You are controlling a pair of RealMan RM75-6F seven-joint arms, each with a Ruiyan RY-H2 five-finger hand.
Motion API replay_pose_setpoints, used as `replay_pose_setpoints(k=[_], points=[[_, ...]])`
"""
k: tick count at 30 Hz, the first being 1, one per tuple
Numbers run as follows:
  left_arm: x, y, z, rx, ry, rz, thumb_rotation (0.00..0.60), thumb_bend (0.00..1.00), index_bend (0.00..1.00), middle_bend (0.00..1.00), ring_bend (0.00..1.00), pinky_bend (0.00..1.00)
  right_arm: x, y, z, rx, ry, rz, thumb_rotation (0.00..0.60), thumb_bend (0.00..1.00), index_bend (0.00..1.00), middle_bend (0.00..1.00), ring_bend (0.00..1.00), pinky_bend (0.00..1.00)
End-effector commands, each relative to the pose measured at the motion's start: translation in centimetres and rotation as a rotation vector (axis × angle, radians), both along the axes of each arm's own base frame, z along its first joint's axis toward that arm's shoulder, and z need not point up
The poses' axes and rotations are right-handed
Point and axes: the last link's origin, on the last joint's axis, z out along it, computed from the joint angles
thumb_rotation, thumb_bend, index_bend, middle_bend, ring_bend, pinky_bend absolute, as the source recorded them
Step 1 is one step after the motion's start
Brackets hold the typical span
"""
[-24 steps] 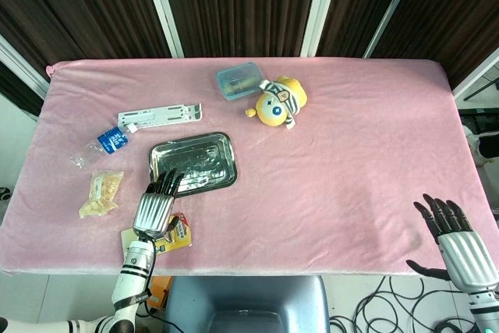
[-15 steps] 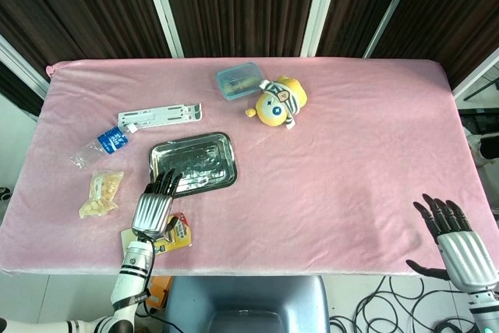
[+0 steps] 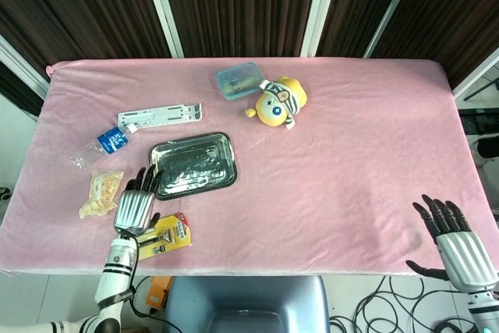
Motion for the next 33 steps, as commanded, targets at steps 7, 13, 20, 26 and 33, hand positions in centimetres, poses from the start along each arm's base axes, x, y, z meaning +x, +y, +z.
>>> replay_pose_setpoints(k=[7,13,20,26,33], points=[[-4.1,-0.1,2.4,0.034,0.044,0.091,0.600,0.25,0.00,0.00,0.00,0.25,0.0,0.0,-0.1,0.004,0.005,-0.002,0.600,0.21,0.05,0.00,0.00,0.07],[-6.7,0.7,2.8,0.039,0.071,0.173,0.600,0.25,0.00,0.00,0.00,0.23,0.0,0.1,-0.1,0.009,0.003,-0.001,0.600,0.21,0.05,0.00,0.00,0.07],[-9.2,2.3,2.5,0.041,0.083,0.260,0.600,0.26,0.00,0.01,0.00,0.23,0.0,0.1,-0.1,0.012,0.003,-0.002,0.600,0.21,0.05,0.00,0.00,0.07],[-10.9,3.3,2.1,0.052,0.096,0.298,0.600,0.27,0.12,0.07,0.05,0.23,0.0,0.1,-0.1,0.017,0.003,-0.004,0.600,0.21,0.05,0.00,0.00,0.07],[-11.8,3.6,2.2,0.088,0.098,0.323,0.600,0.33,0.40,0.35,0.35,0.50,0.0,0.1,-0.1,0.019,0.000,-0.005,0.600,0.21,0.05,0.00,0.00,0.07]])
